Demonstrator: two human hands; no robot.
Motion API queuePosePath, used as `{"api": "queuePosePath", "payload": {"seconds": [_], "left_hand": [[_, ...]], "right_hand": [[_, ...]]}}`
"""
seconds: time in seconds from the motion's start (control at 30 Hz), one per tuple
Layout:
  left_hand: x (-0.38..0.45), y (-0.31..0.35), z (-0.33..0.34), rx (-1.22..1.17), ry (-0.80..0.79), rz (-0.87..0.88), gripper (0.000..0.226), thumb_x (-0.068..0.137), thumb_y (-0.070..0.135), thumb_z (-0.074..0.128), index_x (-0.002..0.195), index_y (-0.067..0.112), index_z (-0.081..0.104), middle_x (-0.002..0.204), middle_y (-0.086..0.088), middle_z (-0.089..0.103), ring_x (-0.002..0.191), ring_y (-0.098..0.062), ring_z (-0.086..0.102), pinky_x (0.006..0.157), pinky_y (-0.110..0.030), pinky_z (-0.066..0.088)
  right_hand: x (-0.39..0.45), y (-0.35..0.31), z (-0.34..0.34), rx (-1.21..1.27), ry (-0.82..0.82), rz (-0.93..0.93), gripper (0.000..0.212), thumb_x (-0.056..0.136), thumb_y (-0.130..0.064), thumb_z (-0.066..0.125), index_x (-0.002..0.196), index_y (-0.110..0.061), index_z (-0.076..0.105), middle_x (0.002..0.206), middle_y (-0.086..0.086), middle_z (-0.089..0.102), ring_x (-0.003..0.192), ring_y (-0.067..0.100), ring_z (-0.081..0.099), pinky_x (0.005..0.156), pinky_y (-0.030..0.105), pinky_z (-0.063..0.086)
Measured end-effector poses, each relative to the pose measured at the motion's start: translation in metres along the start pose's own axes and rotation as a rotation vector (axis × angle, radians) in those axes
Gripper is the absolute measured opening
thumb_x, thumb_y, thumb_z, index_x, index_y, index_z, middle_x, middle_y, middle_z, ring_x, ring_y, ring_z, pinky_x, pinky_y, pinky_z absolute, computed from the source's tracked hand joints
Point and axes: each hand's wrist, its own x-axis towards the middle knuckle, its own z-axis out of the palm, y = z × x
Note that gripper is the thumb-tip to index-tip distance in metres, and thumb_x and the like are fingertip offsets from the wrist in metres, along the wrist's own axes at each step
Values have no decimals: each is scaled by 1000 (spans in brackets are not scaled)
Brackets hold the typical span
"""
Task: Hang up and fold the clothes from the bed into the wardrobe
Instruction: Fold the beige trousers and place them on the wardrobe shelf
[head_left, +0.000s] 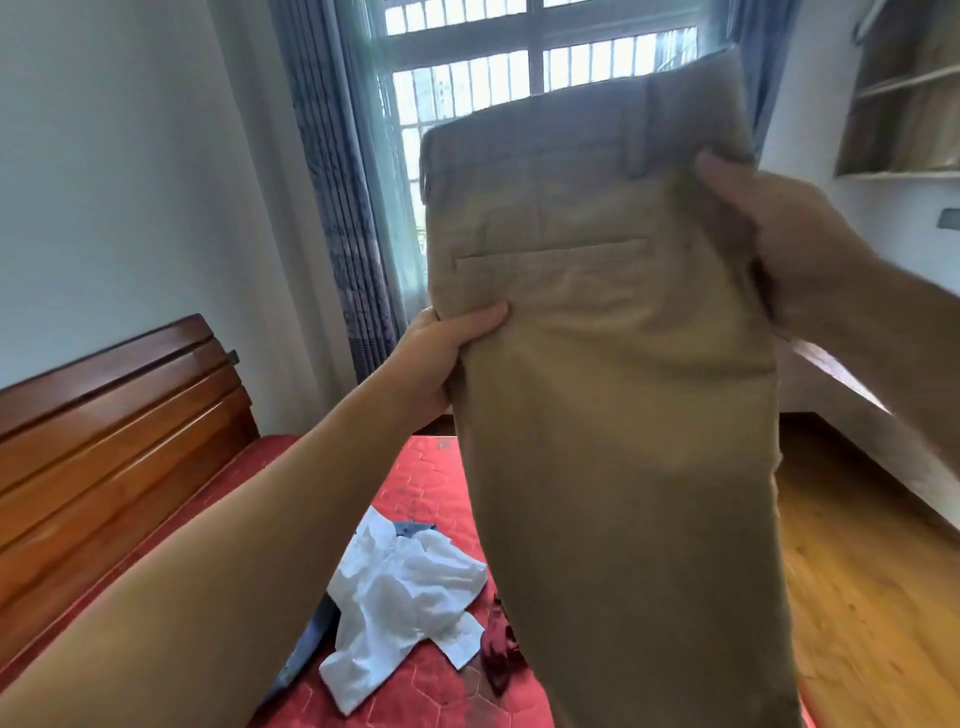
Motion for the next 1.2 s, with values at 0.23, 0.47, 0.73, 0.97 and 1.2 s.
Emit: {"api": "queuePosePath", "payload": {"seconds": [0.23,0.47,0.73,0.97,1.2], "left_hand": [[-4,-3,11,-151,22,-82,27,96,26,57,111,7,68,96,-8,75,88,-21,72,73,-31,60],[-34,-54,-5,-158,-296,-355,89,80,82,16,84,23,82,99,-4,76,93,-20,71,91,-39,51],[-50,-90,6,21,-412,-426,31,82,36,61,107,18,64,83,0,75,76,-10,72,64,-21,56],[-35,-105,17,82,-93,-339,26,84,-3,57,106,8,63,82,-8,67,64,-17,65,50,-23,51],[-25,-115,25,-30,-13,-355,22,85,2,57,104,11,62,83,-9,67,70,-20,65,66,-28,54]], "right_hand": [[-60,60,-22,-118,-247,282,60,57,-13,86,112,-14,65,112,4,73,100,18,71,90,36,53],[-32,51,-9,222,46,397,17,98,-20,51,99,-13,66,81,3,74,71,15,71,60,26,58],[-40,87,-48,375,-1,695,17,79,-27,63,72,-12,60,47,-1,57,43,7,60,42,16,49],[-48,100,-64,-17,101,650,21,90,-18,62,108,-8,65,83,9,70,63,19,69,58,30,58],[-90,151,-63,-405,217,564,68,72,-79,56,101,-18,64,98,5,69,86,23,66,75,40,58]]}}
